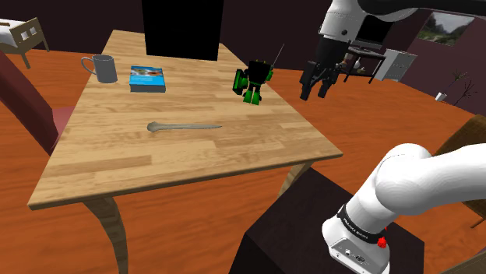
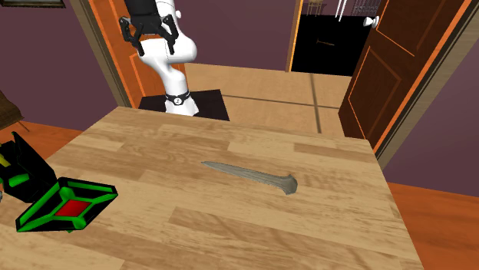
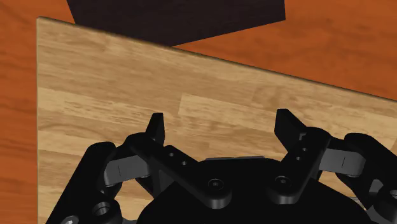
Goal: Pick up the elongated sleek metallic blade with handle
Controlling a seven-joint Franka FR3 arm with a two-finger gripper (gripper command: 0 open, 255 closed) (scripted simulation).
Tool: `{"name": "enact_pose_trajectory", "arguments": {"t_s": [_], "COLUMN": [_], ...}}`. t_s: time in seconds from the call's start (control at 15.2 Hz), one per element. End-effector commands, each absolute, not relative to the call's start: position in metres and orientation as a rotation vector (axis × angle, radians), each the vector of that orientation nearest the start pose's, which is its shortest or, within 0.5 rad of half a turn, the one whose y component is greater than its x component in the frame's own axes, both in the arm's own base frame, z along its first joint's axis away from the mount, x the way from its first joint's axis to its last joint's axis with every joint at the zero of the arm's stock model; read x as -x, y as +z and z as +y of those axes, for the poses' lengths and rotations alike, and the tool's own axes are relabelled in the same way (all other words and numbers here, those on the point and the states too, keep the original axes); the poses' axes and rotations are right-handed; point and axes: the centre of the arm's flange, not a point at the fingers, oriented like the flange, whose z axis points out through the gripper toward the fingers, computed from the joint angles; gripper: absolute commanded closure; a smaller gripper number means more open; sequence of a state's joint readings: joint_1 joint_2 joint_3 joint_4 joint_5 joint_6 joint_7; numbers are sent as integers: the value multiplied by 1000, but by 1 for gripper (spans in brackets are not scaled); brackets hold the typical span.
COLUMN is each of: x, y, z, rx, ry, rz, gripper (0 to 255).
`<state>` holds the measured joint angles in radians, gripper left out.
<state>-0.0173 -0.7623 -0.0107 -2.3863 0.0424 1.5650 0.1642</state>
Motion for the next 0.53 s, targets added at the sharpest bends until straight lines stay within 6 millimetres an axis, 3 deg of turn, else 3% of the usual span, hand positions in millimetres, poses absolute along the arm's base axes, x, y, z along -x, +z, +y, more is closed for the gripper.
{"name": "enact_pose_trajectory", "arguments": {"t_s": [0.0, 0.46], "x": [-311, -392], "y": [569, 529], "z": [-5, 5], "rx": [3081, 3109], "ry": [96, 72], "rz": [294, -86], "gripper": [0, 0]}}
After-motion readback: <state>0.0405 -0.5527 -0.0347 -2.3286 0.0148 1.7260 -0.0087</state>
